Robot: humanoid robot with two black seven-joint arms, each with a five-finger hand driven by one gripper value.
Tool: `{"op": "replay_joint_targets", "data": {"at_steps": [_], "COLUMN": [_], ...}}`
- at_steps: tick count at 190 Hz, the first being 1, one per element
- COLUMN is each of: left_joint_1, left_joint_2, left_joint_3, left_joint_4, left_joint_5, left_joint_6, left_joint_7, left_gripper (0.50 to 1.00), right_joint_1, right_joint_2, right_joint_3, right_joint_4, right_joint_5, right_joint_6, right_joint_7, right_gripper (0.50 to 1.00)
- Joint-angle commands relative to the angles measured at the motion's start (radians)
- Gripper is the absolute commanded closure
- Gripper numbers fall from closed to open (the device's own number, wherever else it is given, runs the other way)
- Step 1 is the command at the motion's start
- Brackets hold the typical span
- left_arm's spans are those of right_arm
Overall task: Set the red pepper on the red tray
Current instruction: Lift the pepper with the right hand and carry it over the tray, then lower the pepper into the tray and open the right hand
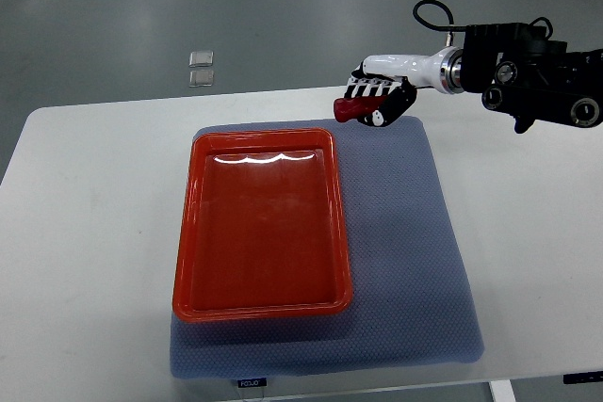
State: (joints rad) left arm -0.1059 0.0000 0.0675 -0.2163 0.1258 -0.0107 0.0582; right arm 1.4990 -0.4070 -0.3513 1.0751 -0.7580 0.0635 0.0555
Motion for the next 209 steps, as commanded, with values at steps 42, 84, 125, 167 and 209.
{"op": "replay_joint_targets", "data": {"at_steps": [42, 84, 125, 167, 209], "left_joint_1": [0.000, 0.000, 0.000, 0.000, 0.000], "left_joint_2": [0.000, 0.000, 0.000, 0.000, 0.000], "left_joint_3": [0.000, -0.001, -0.001, -0.001, 0.000], "left_joint_4": [0.002, 0.000, 0.000, 0.000, 0.000], "left_joint_5": [0.000, 0.000, -0.002, 0.000, -0.002], "left_joint_6": [0.000, 0.000, 0.000, -0.002, 0.000], "left_joint_7": [0.000, 0.000, 0.000, 0.000, 0.000], "left_gripper": [0.500, 0.500, 0.500, 0.500, 0.500], "right_joint_1": [0.066, 0.020, -0.051, -0.079, -0.114], "right_joint_2": [0.276, 0.407, 0.407, 0.407, 0.407], "right_joint_3": [-0.052, -0.057, -0.058, -0.058, -0.057], "right_joint_4": [-0.057, -0.153, -0.231, -0.247, -0.248], "right_joint_5": [0.089, 0.094, 0.088, 0.085, 0.091], "right_joint_6": [-0.010, -0.011, -0.011, -0.011, -0.030], "right_joint_7": [0.001, 0.001, 0.001, 0.000, 0.003], "right_gripper": [1.000, 1.000, 1.000, 1.000, 1.000]}}
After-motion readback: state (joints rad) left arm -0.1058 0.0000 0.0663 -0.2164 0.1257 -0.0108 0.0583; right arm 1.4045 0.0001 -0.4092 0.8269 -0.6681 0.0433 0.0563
